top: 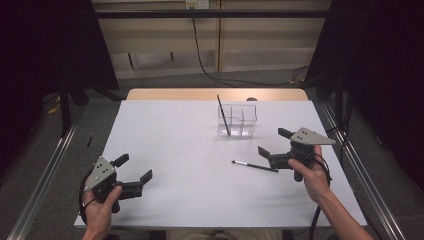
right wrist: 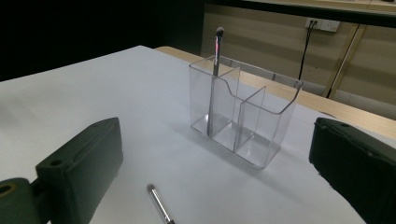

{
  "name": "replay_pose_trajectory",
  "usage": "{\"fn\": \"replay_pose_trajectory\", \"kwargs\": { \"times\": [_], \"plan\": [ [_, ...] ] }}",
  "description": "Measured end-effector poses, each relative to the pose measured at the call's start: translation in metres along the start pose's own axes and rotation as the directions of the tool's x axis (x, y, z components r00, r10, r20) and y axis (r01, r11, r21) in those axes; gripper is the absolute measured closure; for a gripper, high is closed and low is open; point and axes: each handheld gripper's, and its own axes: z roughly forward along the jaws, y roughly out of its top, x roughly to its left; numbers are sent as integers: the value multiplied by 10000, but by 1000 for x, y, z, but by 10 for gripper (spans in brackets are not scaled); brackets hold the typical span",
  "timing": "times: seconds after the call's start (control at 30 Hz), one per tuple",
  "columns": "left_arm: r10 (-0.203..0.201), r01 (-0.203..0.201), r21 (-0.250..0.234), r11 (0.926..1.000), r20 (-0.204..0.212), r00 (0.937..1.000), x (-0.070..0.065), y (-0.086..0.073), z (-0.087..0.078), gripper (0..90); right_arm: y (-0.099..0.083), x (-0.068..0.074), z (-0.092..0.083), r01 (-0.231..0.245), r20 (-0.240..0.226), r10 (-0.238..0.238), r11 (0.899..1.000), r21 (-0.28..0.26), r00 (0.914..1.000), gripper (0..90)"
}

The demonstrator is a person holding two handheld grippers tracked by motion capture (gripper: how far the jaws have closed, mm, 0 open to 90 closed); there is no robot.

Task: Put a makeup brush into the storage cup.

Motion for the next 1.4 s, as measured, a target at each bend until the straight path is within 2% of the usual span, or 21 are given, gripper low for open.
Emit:
{"fn": "replay_pose_trajectory", "kwargs": {
  "times": [0.1, 0.2, 0.3, 0.5, 0.7, 0.8, 0.87, 0.93, 1.1, 1.17, 1.4],
  "plan": [
    [53, -53, 39, 10000, 0, 10000, 0, 0, 0, 25, 8, -3, 4, -8, -100, 7, 9999, -135, 9999, 20],
    [28, -28, 17, 10000, 4, 10000, 0, 0, 0, 25, 17, -7, 9, -39, -223, 39, 10000, 30, 9997, 19],
    [81, -81, 55, 10000, 6, 10000, 0, 0, 0, 24, 23, -9, 14, 304, -242, -302, 9995, 88, 9993, 12],
    [99, -100, 21, 9999, 69, 9999, 0, 0, 0, 24, 28, -11, 22, 490, -406, -482, 9986, 181, 9980, 16],
    [40, -40, 31, 10000, 37, 10000, 1, 0, 0, 24, 29, -11, 30, 850, -817, -765, 9907, 1064, 9937, 18],
    [60, -61, 55, 10000, 47, 10000, 1, 0, 0, 24, 32, -12, 30, 835, -1044, -684, 9855, 1478, 9922, 17],
    [-56, 55, 48, 10000, 80, 10000, 1, -1, 0, 24, 33, -13, 31, 836, -1232, -614, 9793, 1843, 9905, 19],
    [-56, 55, 75, 10000, 68, 10000, 2, -1, 1, 24, 32, -14, 31, 1010, -1137, -787, 9734, 2057, 9904, 32],
    [-42, 41, 52, 10000, 79, 10000, 2, -1, 0, 23, 30, -19, 30, 1042, -1324, -702, 9569, 2712, 9887, 42],
    [-39, 38, 49, 10000, 65, 10000, 2, -1, 0, 23, 29, -20, 31, 1079, -1432, -666, 9468, 3033, 9875, 43],
    [-13, 13, 35, 10000, 51, 10000, 2, 0, 0, 23, 25, -23, 36, 1231, -2057, -372, 8980, 4225, 9779, 47]
  ]
}}
